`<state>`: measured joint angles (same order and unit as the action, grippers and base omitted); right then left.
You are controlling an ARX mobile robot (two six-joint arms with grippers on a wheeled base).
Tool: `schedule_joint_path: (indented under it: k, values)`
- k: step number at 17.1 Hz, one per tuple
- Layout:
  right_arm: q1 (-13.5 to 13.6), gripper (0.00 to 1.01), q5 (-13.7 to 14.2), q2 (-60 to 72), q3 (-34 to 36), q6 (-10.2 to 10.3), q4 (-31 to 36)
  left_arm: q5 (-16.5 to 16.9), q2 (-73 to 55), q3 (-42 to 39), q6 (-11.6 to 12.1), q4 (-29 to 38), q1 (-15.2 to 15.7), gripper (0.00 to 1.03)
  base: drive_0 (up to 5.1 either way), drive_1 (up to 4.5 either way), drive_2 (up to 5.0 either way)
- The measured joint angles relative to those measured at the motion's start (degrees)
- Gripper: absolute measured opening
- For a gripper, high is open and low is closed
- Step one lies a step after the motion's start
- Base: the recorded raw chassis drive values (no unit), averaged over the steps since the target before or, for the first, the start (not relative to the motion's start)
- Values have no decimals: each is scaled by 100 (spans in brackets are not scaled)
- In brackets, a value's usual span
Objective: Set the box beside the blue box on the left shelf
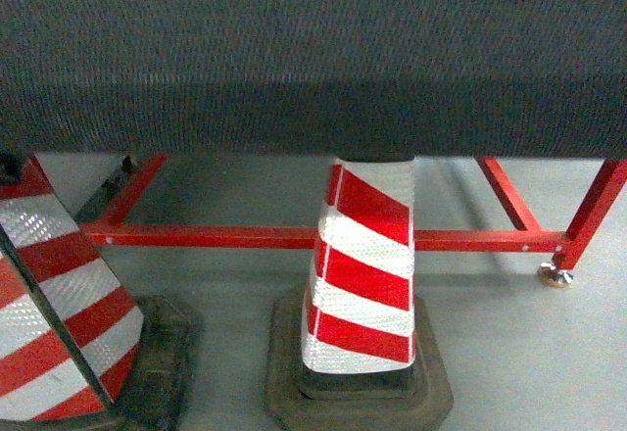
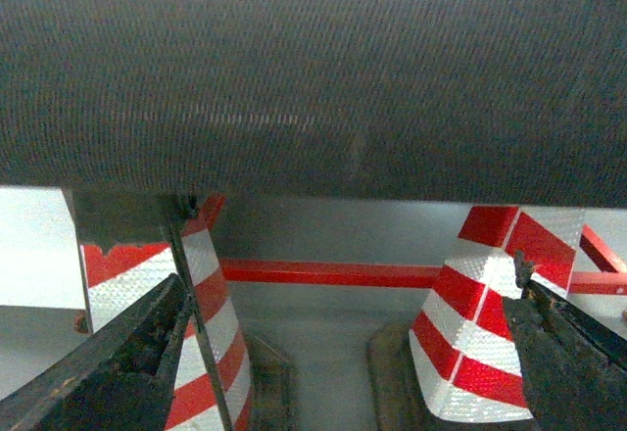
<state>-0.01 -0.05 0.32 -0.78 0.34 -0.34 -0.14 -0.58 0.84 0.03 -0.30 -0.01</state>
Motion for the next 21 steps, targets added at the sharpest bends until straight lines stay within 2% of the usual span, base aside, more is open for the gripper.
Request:
schedule_joint_path:
  k: [21]
  values:
    - [0, 98, 4, 0, 0, 0, 17, 9, 0, 2, -2, 9, 0, 98, 0, 0, 0]
